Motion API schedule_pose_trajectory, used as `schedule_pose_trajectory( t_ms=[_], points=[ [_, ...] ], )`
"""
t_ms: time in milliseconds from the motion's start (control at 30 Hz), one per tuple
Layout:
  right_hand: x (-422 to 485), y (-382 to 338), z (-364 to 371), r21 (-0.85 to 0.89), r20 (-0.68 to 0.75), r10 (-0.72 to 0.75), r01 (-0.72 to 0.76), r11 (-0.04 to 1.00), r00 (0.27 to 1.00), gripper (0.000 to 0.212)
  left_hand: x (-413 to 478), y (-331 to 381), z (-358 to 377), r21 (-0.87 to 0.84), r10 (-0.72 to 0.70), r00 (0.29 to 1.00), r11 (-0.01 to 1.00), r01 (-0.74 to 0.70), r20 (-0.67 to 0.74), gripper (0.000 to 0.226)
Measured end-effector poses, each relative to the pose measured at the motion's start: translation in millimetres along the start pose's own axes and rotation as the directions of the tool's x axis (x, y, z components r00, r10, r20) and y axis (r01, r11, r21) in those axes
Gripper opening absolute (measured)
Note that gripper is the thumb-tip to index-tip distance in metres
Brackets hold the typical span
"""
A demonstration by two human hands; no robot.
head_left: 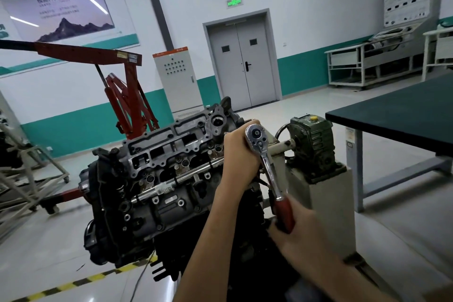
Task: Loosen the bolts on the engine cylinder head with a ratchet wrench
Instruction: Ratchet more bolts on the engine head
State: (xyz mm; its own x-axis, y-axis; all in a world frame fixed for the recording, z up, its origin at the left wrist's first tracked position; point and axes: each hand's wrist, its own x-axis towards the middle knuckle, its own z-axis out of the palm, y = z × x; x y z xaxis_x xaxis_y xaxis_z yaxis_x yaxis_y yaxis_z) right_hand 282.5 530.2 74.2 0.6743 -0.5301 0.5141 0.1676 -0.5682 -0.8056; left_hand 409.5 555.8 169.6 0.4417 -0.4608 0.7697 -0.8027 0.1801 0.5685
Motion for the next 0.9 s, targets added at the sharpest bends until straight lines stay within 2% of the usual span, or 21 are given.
schedule_pose_trajectory(
  t_ms=[100, 167, 233, 267, 333, 400, 433, 500, 533, 567, 600, 667, 733, 800, 900],
  points=[
    [26.8, 16.2, -56.6, -0.294, 0.163, -0.092, 0.138, 0.946, 0.982, 0.034, 0.7, 3.5, -1.5, 0.055, -0.019, 1.0, 0.998, 0.018, 0.017, 0.031],
    [56.1, 15.7, -95.5, -0.474, 0.253, -0.197, 0.299, 0.828, 0.947, 0.036, 2.2, 6.1, -4.5, 0.068, -0.028, 0.997, 0.997, 0.023, 0.072, 0.022],
    [82.4, 7.8, -119.4, -0.571, 0.288, -0.293, 0.409, 0.712, 0.912, 0.032, 4.3, 7.0, -7.7, 0.056, -0.04, 0.992, 0.998, 0.033, 0.123, 0.025],
    [89.7, 5.1, -123.0, -0.602, 0.285, -0.315, 0.425, 0.676, 0.905, 0.03, 4.9, 6.8, -9.2, 0.047, -0.042, 0.99, 0.998, 0.036, 0.133, 0.028],
    [86.2, 6.9, -117.1, -0.624, 0.253, -0.283, 0.379, 0.683, 0.925, 0.027, 3.1, 5.6, -10.3, 0.033, -0.035, 0.991, 0.999, 0.031, 0.129, 0.029],
    [62.4, 12.9, -95.1, -0.57, 0.237, -0.163, 0.273, 0.775, 0.958, 0.028, -0.3, 4.2, -8.4, 0.042, -0.008, 0.996, 0.999, 0.005, 0.089, 0.028],
    [47.8, 12.7, -81.1, -0.485, 0.234, -0.087, 0.194, 0.853, 0.968, 0.026, -1.2, 3.1, -6.5, 0.05, 0.015, 0.998, 0.999, -0.018, 0.055, 0.03],
    [23.4, 3.1, -53.0, -0.231, 0.229, 0.011, 0.043, 0.972, 0.973, 0.026, -1.9, 1.7, -2.4, 0.059, 0.057, 0.998, 0.997, -0.056, -0.019, 0.032],
    [14.2, -5.7, -39.1, -0.076, 0.259, 0.057, -0.038, 0.996, 0.964, 0.026, -2.1, 1.3, -1.5, 0.05, 0.065, 0.997, 0.997, -0.062, -0.047, 0.027],
    [6.7, -15.2, -25.1, 0.096, 0.325, 0.106, -0.144, 0.985, 0.94, 0.026, -2.5, 0.0, -1.7, 0.035, 0.067, 0.996, 0.997, -0.065, -0.062, 0.023],
    [0.8, -22.9, -11.4, 0.288, 0.408, 0.133, -0.266, 0.92, 0.903, 0.026, -2.4, -1.9, -2.8, 0.015, 0.066, 0.996, 0.998, -0.065, -0.063, 0.025],
    [-5.7, -30.2, 10.5, 0.554, 0.523, 0.122, -0.446, 0.703, 0.843, 0.026, -2.9, -4.2, -6.3, -0.015, 0.068, 0.997, 0.998, -0.068, -0.041, 0.039],
    [-5.8, -27.3, 16.4, 0.579, 0.533, 0.166, -0.501, 0.643, 0.83, 0.026, -2.3, -3.3, -8.2, -0.03, 0.053, 0.999, 0.998, -0.053, -0.004, 0.035],
    [0.1, -18.9, 7.4, 0.5, 0.516, 0.229, -0.507, 0.702, 0.825, 0.029, -0.3, -1.0, -9.0, -0.022, 0.019, 1.0, 1.0, -0.019, 0.024, 0.027],
    [18.7, -3.4, -32.8, 0.304, 0.471, 0.225, -0.396, 0.866, 0.853, 0.026, 2.2, 0.4, -12.3, 0.011, -0.034, 0.997, 0.999, 0.033, 0.066, 0.042]
  ],
)
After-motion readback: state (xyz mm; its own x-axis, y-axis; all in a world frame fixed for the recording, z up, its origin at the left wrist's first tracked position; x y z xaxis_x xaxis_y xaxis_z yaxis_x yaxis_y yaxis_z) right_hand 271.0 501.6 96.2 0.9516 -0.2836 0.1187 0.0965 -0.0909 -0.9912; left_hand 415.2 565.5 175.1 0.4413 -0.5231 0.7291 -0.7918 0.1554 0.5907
